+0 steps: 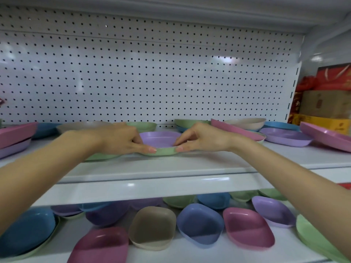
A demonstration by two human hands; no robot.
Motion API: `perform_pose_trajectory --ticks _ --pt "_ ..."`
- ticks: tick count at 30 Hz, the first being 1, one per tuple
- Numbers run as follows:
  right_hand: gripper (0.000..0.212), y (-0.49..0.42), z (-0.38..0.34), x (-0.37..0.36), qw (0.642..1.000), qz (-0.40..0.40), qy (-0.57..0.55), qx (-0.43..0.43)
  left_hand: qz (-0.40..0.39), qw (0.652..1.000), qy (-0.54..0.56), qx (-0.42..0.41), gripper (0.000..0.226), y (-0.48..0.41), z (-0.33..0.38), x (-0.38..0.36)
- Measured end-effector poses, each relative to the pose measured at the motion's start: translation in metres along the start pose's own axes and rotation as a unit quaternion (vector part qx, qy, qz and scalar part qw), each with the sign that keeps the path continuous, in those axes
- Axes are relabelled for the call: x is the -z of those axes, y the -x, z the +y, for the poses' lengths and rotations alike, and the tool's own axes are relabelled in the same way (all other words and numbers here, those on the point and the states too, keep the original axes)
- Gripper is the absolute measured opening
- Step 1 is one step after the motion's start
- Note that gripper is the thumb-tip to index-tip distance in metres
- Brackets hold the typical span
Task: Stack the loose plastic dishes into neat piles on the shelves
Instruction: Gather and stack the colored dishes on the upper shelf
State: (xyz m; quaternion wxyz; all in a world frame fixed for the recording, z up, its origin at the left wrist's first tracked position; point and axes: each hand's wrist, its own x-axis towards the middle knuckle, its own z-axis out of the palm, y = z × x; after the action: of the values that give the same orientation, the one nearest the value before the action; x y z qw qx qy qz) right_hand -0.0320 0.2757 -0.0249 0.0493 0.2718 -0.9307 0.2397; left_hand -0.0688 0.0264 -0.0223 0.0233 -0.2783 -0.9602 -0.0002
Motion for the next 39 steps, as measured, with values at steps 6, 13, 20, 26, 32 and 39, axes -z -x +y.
perform_pose_trajectory --ticks 6,13,20,26,32,39 --pt "0.024 0.04 0.023 0.065 0.984 0.176 -0.03 -0.025 0.017 0.999 0.04 -0.008 0.094 -0.001 0.02 0.006" --pt "0.01 0.08 0.075 0.078 0.983 0.1 0.055 -0.146 0.013 0.996 0.076 -0.043 0.072 -0.017 0.044 0.0" --pt "0.011 0.076 0.079 0.075 0.975 0.183 0.053 -0.116 0.01 0.994 0.097 -0.04 0.084 -0.017 0.046 0.0" --pt "0.014 0.053 0.033 0.07 0.972 0.231 0.036 -0.029 0.188 0.962 0.194 -0.044 0.08 0.001 0.018 0.011" --pt "0.015 0.009 -0.044 0.031 0.981 0.174 0.041 0.08 0.301 0.906 0.298 -0.001 0.064 0.046 -0.027 0.027" --pt "0.016 -0.061 -0.119 -0.028 0.972 0.137 0.117 0.152 0.336 0.879 0.335 0.057 0.045 0.101 -0.073 0.013"
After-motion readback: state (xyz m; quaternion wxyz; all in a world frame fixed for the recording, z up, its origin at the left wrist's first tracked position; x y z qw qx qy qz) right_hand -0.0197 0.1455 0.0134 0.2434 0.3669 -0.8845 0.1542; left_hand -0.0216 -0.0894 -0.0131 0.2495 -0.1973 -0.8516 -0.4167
